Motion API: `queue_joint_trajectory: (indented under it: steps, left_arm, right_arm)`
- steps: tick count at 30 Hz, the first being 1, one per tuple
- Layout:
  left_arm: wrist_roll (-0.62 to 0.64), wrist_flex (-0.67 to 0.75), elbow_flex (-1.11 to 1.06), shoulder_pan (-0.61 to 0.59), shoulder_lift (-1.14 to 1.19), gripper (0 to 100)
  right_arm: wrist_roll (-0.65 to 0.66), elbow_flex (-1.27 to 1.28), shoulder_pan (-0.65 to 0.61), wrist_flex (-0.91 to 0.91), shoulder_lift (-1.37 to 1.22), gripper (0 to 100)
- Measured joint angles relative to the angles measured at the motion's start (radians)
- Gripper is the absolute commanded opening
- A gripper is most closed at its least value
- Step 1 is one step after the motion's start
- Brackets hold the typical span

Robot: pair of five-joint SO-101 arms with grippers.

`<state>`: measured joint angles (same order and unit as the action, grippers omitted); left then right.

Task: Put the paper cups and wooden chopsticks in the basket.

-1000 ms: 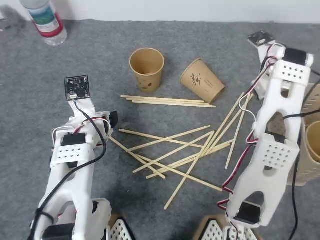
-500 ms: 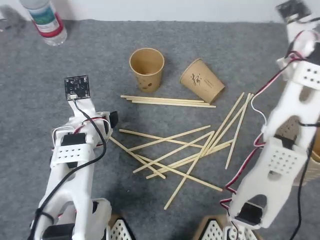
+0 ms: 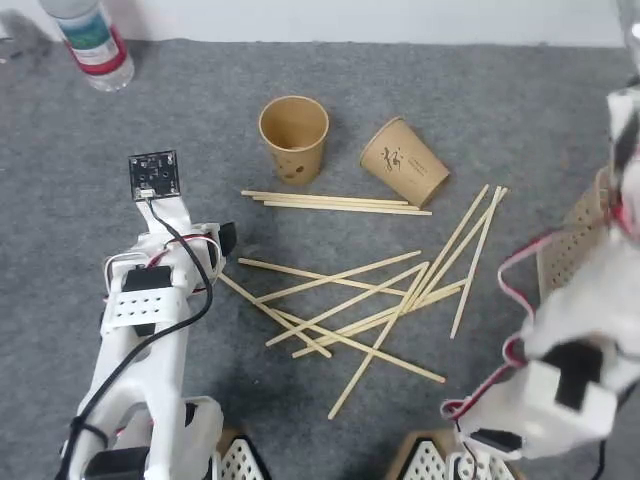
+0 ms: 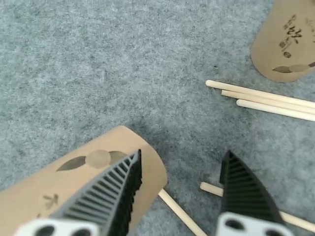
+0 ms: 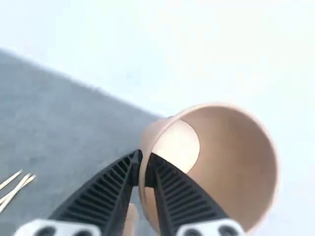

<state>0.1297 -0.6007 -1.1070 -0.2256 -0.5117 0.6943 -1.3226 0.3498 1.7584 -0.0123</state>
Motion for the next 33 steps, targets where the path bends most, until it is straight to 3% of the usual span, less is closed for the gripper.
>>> queue_joint_trajectory:
  steps: [16,25,33]
  left_arm:
    - [0.000,0.000,-0.005,0.000,0.000,26]
    - [0.000,0.000,-0.005,0.000,0.000,26]
    - [0.000,0.000,-0.005,0.000,0.000,26]
  right_arm:
    - [0.044,0.012,0.241,0.000,0.307,0.7]
    - [0.055,0.540,0.262,0.000,0.623,0.8]
    - [0.146,0.950,0.226,0.000,0.879,0.8]
